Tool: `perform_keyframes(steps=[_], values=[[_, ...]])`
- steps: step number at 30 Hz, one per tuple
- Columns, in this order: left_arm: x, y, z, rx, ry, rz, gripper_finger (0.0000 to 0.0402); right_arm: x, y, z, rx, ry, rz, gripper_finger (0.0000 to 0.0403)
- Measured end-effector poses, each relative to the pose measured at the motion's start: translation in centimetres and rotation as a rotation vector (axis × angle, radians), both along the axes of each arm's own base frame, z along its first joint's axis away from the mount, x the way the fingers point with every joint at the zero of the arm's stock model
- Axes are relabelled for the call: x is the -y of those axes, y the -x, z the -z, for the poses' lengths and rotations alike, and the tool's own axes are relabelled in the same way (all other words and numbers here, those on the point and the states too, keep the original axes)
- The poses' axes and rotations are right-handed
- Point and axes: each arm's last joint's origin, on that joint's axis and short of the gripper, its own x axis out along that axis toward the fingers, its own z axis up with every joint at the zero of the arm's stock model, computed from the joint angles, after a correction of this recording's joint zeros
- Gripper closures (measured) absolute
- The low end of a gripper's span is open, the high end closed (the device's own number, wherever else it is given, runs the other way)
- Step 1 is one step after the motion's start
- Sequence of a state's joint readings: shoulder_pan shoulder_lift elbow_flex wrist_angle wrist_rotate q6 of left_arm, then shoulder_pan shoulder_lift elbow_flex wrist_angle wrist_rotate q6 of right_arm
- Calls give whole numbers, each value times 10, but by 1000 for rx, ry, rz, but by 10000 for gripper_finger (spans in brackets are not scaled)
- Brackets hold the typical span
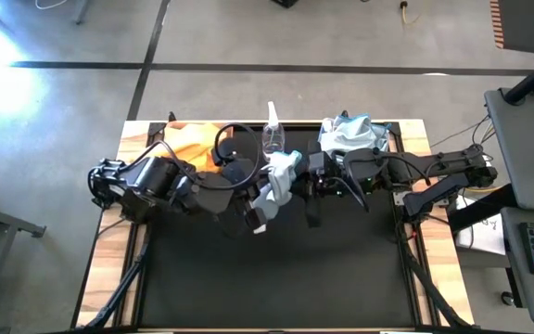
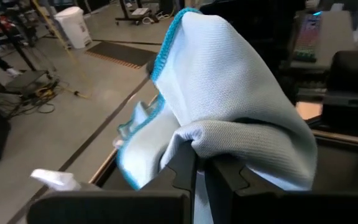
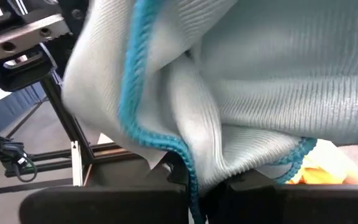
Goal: Sort microfiber towel by color & place in baskets
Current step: Put the blue towel into the transparent bin
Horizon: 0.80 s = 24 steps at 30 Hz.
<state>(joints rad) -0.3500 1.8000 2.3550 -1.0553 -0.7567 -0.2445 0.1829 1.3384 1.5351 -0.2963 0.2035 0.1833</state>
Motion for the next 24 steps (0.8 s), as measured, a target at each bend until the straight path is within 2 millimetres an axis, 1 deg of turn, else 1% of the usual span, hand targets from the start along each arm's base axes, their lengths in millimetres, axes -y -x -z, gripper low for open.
perform_keyframes(steps=[3, 8, 12, 17, 21, 24], values=[[-2, 4, 0, -16, -12, -14, 400, 0, 1, 0, -5, 1, 1, 389], [-5, 14, -1, -38, 24, -34, 399, 0, 2, -1, -1, 1, 3, 390], [-6, 22, -1, -55, 50, -42, 389, 1, 2, -1, -2, 1, 5, 390], [-7, 28, -3, -77, 88, 19, 365, 0, 3, 0, -13, 5, 0, 390], [-5, 28, 2, -130, 103, 58, 337, 1, 3, 0, -12, 6, 1, 390], [-6, 32, 6, -176, 126, 51, 314, 1, 3, 0, -14, 7, 2, 390]])
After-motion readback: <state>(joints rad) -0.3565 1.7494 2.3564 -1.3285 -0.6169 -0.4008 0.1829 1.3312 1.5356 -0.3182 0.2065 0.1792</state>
